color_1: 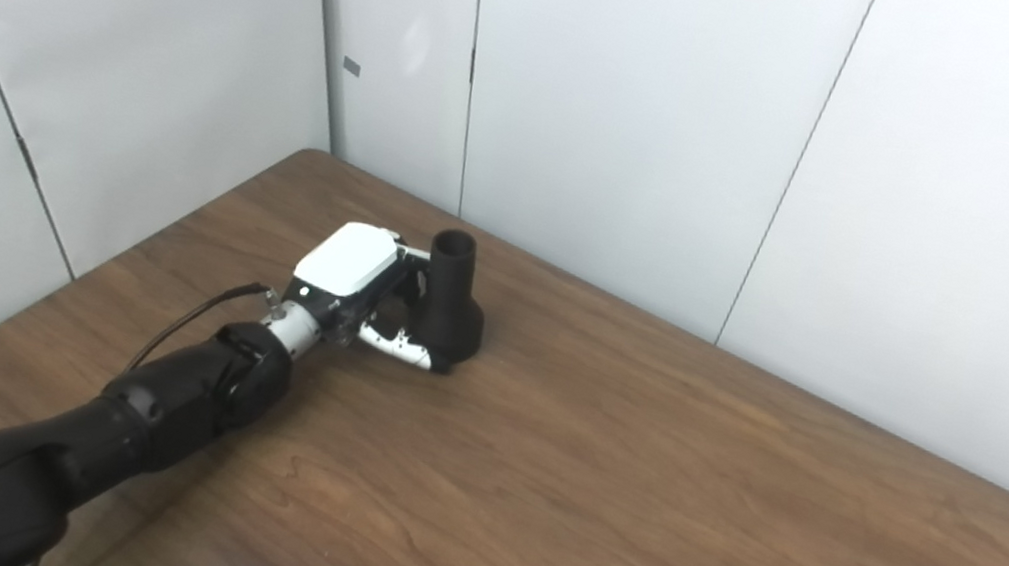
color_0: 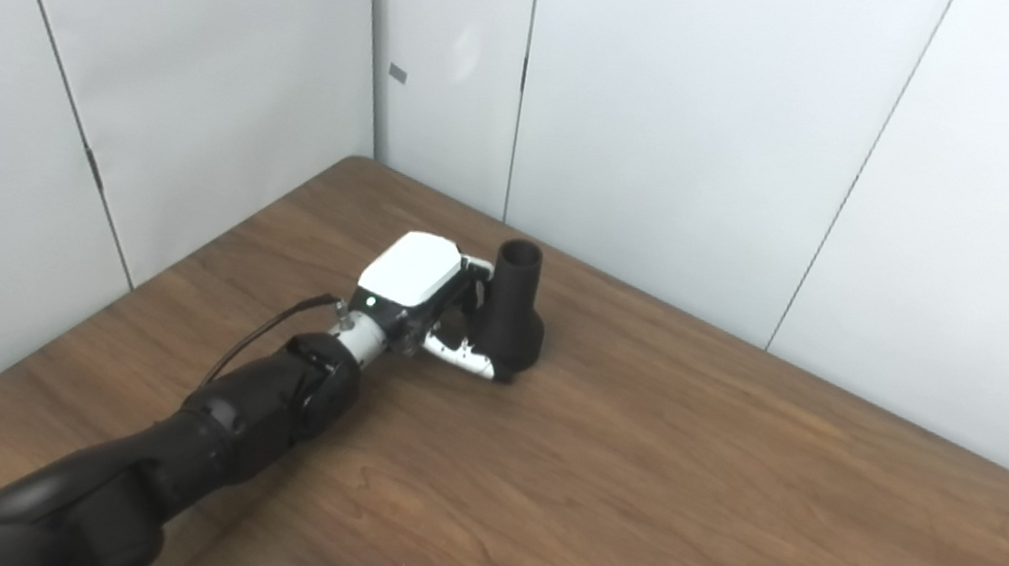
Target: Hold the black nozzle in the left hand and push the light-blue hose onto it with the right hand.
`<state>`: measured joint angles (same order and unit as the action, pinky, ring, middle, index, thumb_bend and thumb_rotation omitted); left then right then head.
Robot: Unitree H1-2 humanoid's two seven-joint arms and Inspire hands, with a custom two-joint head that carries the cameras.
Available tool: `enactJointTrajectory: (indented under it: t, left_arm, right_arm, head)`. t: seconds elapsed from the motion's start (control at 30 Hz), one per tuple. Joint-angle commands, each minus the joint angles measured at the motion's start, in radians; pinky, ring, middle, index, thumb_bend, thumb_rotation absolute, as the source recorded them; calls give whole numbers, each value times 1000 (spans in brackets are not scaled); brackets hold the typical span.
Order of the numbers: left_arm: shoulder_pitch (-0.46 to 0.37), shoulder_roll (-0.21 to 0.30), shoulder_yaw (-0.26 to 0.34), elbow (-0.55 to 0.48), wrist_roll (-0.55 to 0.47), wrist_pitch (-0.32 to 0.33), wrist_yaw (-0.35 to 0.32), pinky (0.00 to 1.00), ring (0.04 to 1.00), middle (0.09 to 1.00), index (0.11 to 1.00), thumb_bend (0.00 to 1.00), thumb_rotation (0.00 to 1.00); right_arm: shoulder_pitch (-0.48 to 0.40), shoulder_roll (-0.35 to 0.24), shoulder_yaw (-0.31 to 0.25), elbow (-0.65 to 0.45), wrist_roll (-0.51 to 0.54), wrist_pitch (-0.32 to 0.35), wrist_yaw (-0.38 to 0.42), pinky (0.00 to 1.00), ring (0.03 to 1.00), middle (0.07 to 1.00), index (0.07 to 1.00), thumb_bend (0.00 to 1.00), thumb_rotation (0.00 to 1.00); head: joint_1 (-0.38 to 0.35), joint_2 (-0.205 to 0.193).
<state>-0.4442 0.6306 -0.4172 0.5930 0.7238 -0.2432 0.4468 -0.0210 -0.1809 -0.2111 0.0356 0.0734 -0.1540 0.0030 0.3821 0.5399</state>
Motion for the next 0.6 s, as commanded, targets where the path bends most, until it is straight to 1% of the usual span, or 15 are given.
enactJointTrajectory:
  t: [0.0, 0.03, 0.07, 0.1, 0.13, 0.17, 0.2, 0.23, 0.3, 0.37, 0.4, 0.47, 0.5, 0.53, 0.57]
  left_arm:
    - [39, -28, -43, -67, 37, -32, -79, 697, 477, 452, 496, 505, 0]
    - [46, -32, -39, -91, 30, -30, -87, 670, 476, 454, 496, 505, 0]
    - [52, -38, -34, -109, 24, -30, -92, 597, 469, 447, 503, 505, 0]
    - [57, -43, -29, -125, 16, -29, -101, 442, 444, 427, 504, 504, 0]
    - [62, -48, -25, -142, 9, -27, -112, 315, 329, 448, 492, 515, 0]
    - [67, -52, -23, -156, 7, -33, -120, 219, 241, 459, 486, 521, 0]
    - [71, -53, -25, -170, 10, -42, -125, 155, 185, 466, 483, 524, 0]
    - [76, -56, -25, -188, 7, -49, -138, 136, 174, 430, 492, 521, 0]
    - [88, -62, -20, -229, -12, -47, -183, 148, 193, 409, 511, 518, 0]
    - [96, -68, -16, -260, -30, -65, -215, 147, 196, 419, 510, 518, 0]
    - [101, -72, -15, -276, -41, -72, -230, 144, 194, 455, 491, 522, 0]
    - [115, -83, -12, -316, -48, -69, -258, 141, 190, 465, 485, 524, 0]
    - [119, -85, -9, -328, -47, -70, -264, 132, 182, 469, 483, 524, 0]
    - [126, -93, -11, -343, -49, -83, -269, 129, 179, 470, 482, 525, 0]
    - [132, -101, -15, -356, -53, -100, -276, 136, 191, 431, 495, 520, 0]
  right_arm:
    - [-2, 17, 2, -26, 14, -19, -8, 387, 518, 558, 488, 503, 178]
    - [-1, 17, 0, -36, 11, -5, -12, 385, 516, 557, 488, 503, 178]
    - [0, 17, -2, -48, 11, 11, -17, 383, 517, 557, 488, 503, 178]
    - [1, 18, -6, -64, 13, 31, -22, 380, 518, 557, 488, 503, 178]
    - [2, 21, -11, -83, 20, 56, -26, 379, 518, 555, 487, 503, 177]
    - [2, 24, -15, -102, 26, 71, -28, 389, 529, 562, 488, 504, 177]
    - [3, 27, -18, -120, 26, 84, -32, 402, 539, 570, 488, 503, 177]
    - [4, 29, -21, -140, 21, 98, -38, 413, 549, 578, 489, 503, 178]
    - [4, 27, -23, -170, 2, 106, -47, 422, 558, 590, 490, 500, 178]
    - [5, 26, -27, -202, -9, 124, -59, 418, 550, 584, 490, 499, 177]
    - [6, 27, -32, -224, -10, 137, -66, 429, 560, 591, 491, 497, 175]
    - [12, 30, -41, -270, -24, 172, -84, 437, 567, 598, 491, 495, 172]
    - [15, 31, -42, -283, -32, 182, -90, 448, 577, 607, 492, 494, 171]
    - [20, 28, -50, -302, -42, 200, -101, 451, 581, 610, 492, 494, 171]
    - [25, 30, -60, -324, -53, 221, -115, 480, 599, 621, 493, 493, 168]
  head:
    - [-1, 1]
    - [-12, 4]
    - [-24, 8]
    - [-30, 9]
    - [-44, 10]
    - [-57, 12]
    - [-65, 13]
    - [-80, 17]
    - [-103, 22]
    - [-136, 30]
    - [-149, 34]
    - [-187, 41]
    - [-192, 42]
    - [-214, 47]
    - [-243, 53]
